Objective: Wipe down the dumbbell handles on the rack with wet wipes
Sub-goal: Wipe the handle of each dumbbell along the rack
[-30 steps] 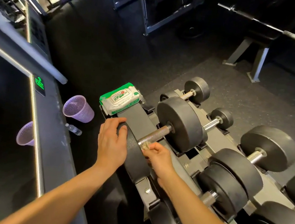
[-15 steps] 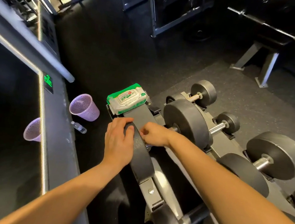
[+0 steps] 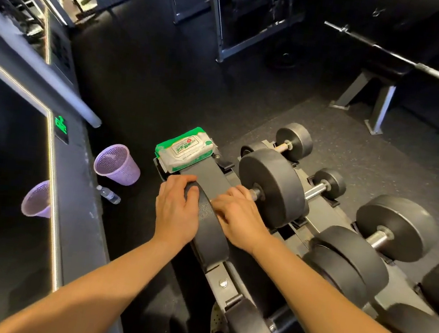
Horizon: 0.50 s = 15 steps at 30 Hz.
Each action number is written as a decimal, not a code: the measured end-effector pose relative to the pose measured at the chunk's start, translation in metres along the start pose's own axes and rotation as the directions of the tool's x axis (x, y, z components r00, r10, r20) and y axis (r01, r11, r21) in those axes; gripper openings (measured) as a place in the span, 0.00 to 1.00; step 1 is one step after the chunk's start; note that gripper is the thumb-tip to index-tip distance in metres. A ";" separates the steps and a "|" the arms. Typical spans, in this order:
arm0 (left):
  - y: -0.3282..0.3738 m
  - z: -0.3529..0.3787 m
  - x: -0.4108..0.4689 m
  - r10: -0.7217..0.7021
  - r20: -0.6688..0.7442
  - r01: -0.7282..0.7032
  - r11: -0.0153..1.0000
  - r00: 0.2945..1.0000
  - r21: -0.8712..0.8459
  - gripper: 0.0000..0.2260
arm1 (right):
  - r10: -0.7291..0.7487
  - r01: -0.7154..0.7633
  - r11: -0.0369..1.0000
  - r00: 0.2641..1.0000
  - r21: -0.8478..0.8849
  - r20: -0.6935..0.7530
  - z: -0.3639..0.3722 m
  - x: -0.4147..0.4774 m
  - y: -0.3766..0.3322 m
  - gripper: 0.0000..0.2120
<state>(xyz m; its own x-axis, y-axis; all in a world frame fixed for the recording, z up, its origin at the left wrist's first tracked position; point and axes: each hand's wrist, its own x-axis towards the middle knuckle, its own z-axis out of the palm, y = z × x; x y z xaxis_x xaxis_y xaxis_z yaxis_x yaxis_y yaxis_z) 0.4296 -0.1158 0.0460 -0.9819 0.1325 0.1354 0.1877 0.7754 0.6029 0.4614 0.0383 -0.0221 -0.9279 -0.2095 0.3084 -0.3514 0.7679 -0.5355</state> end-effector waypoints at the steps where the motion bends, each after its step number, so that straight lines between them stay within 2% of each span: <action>1: 0.000 0.000 0.000 0.000 -0.001 0.000 1.000 1.000 0.001 0.11 | -0.045 0.044 0.998 0.999 -0.052 -0.018 -0.002 -0.007 0.000 0.03; 3: 0.000 0.001 0.000 0.002 0.000 -0.002 1.000 1.000 0.000 0.12 | -0.049 0.049 0.996 0.999 -0.073 0.000 0.001 -0.021 0.001 0.06; 4: 0.000 0.001 0.000 0.002 0.003 -0.002 1.000 1.000 -0.004 0.12 | 0.049 -0.049 0.999 0.999 0.004 -0.008 0.005 -0.030 -0.002 0.04; 5: 0.000 0.001 0.000 0.001 0.007 -0.001 1.000 1.000 -0.010 0.11 | 0.247 -0.239 0.956 0.969 0.172 -0.025 0.010 -0.037 -0.004 0.03; 6: 0.000 0.001 0.000 -0.001 0.009 0.001 1.000 1.000 -0.014 0.11 | 0.513 -0.457 0.771 0.858 0.443 -0.008 0.016 -0.041 -0.005 0.07; 7: 0.000 0.001 0.000 -0.004 0.008 0.004 1.000 1.000 -0.017 0.11 | 0.738 -0.568 0.417 0.668 0.710 0.101 0.022 -0.042 -0.007 0.10; 8: 0.000 0.001 0.000 -0.007 0.007 0.007 1.000 1.000 -0.019 0.11 | 0.834 -0.533 0.023 0.477 0.846 0.278 0.029 -0.040 -0.008 0.11; 9: 0.000 0.001 0.000 -0.008 0.005 0.008 1.000 1.000 -0.020 0.11 | 0.821 -0.449 -0.260 0.363 0.855 0.440 0.037 -0.038 -0.006 0.09; 10: 0.001 0.000 0.000 -0.007 0.002 0.007 1.000 1.000 -0.023 0.11 | 0.766 -0.389 -0.424 0.329 0.818 0.553 0.043 -0.033 -0.004 0.07; 12: 0.001 0.000 -0.001 -0.005 -0.001 0.005 1.000 1.000 -0.028 0.11 | 0.644 -0.327 -0.581 0.376 0.745 0.667 0.048 -0.018 -0.006 0.10; 15: 0.002 0.000 -0.001 -0.002 -0.003 0.002 1.000 1.000 -0.028 0.11 | 0.572 -0.316 -0.641 0.412 0.700 0.709 0.050 -0.001 -0.014 0.15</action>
<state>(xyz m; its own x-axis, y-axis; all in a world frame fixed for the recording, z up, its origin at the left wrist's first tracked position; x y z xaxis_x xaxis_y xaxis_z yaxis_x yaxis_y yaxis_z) 0.4305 -0.1149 0.0471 -0.9822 0.1289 0.1369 0.1866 0.7584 0.6246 0.4611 -0.0026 -0.0536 -0.6718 -0.0766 -0.7367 0.4310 -0.8494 -0.3047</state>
